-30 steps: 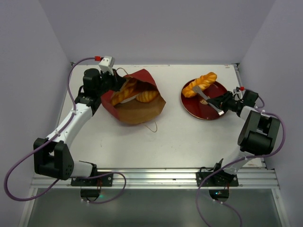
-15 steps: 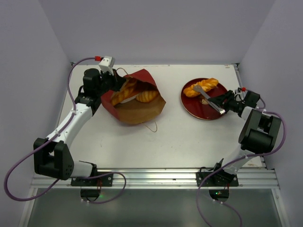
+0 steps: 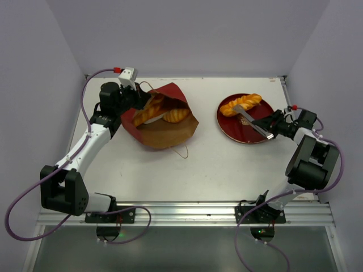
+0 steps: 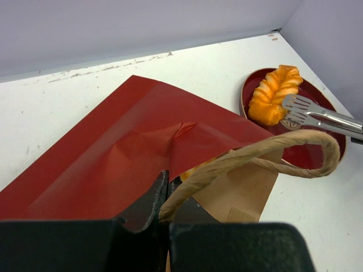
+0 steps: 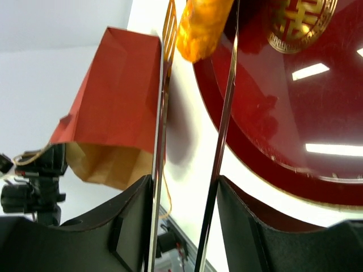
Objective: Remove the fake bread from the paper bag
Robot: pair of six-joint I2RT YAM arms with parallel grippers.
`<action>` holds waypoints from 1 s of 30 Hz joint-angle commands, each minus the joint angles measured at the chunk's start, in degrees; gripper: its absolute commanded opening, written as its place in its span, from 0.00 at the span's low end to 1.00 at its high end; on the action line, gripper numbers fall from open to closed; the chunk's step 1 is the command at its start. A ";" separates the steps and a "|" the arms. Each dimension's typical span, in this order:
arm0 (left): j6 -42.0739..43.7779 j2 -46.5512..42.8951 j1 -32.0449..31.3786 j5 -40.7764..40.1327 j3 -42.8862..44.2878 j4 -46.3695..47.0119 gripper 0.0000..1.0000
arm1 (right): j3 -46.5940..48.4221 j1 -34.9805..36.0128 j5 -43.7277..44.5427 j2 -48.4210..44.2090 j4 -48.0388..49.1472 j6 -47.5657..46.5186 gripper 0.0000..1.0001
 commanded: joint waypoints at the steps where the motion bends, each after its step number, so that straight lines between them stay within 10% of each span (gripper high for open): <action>1: 0.97 -1.97 -0.01 0.60 0.00 0.21 0.00 | 3.19 -1.87 -4.48 -3.63 -10.72 -8.92 0.52; 13: 1.06 -2.23 -0.01 0.78 0.00 0.12 0.00 | 12.50 -2.84 -8.35 -7.85 -47.90 -42.31 0.49; 19: 1.06 -2.41 -0.01 1.22 -0.08 0.30 0.00 | 24.27 3.03 -12.92 -7.15 -83.47 -87.85 0.48; 23: 1.41 -2.50 -0.01 1.31 -0.43 0.56 0.00 | 24.37 11.29 -13.72 -13.27 -82.04 -86.83 0.47; 30: 1.76 -2.23 -0.10 1.30 -0.79 0.74 0.00 | 18.40 32.38 4.53 -31.20 -44.99 -58.35 0.47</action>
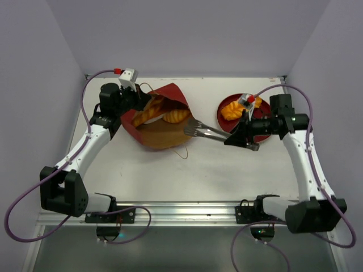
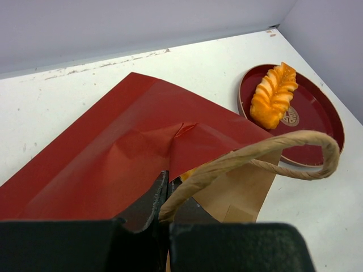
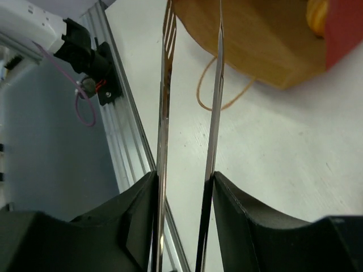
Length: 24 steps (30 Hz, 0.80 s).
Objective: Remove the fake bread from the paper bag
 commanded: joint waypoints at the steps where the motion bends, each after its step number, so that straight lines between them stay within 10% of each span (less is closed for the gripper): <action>1: 1.63 -1.58 -0.10 0.69 -0.09 1.11 0.00 | -1.32 10.03 12.94 -8.43 15.32 11.63 0.47; 8: 1.89 -1.31 -0.10 1.05 0.00 1.02 0.00 | 4.13 35.34 46.78 -2.91 17.70 7.87 0.44; 16: 2.16 -1.05 -0.10 0.96 -0.09 0.93 0.00 | 7.65 49.52 82.79 6.85 22.09 -3.21 0.45; 24: 2.07 -1.05 -0.18 1.04 -0.18 0.93 0.00 | 6.33 57.43 100.51 14.22 31.05 -15.25 0.45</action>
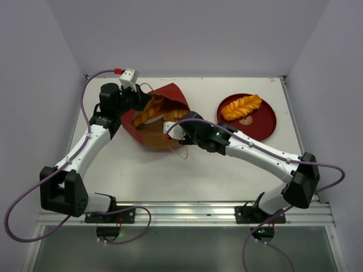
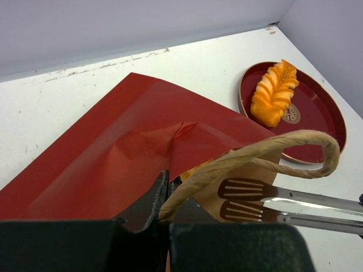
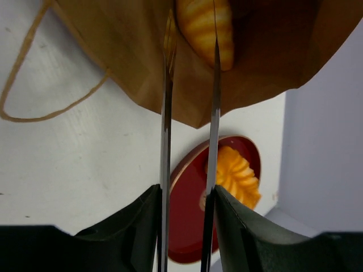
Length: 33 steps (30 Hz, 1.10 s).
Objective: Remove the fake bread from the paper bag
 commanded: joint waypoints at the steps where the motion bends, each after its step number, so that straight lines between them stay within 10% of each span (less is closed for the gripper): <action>1: 0.93 -1.05 -0.18 0.50 -0.24 1.00 0.00 | 2.13 1.57 13.48 2.26 6.32 -8.85 0.45; 33: 0.67 -1.58 -0.18 1.03 -0.42 1.35 0.00 | 3.63 3.15 19.72 14.74 12.65 -15.44 0.50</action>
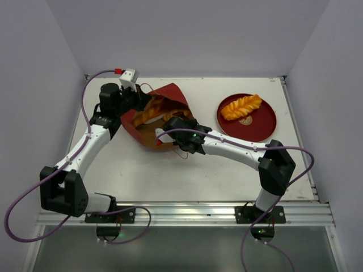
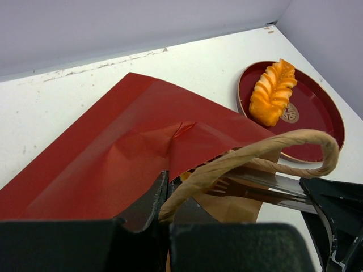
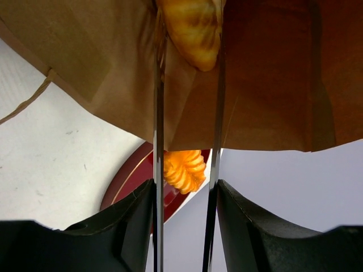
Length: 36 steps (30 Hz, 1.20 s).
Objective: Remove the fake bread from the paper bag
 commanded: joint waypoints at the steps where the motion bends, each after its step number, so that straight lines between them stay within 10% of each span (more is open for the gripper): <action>1: 0.76 -1.58 -0.18 0.63 -0.42 1.35 0.00 | 1.70 0.31 3.94 0.54 4.34 -2.29 0.50; 36: 0.23 -1.84 -0.18 1.95 -0.42 1.79 0.00 | 3.20 0.14 3.42 4.23 4.79 1.05 0.54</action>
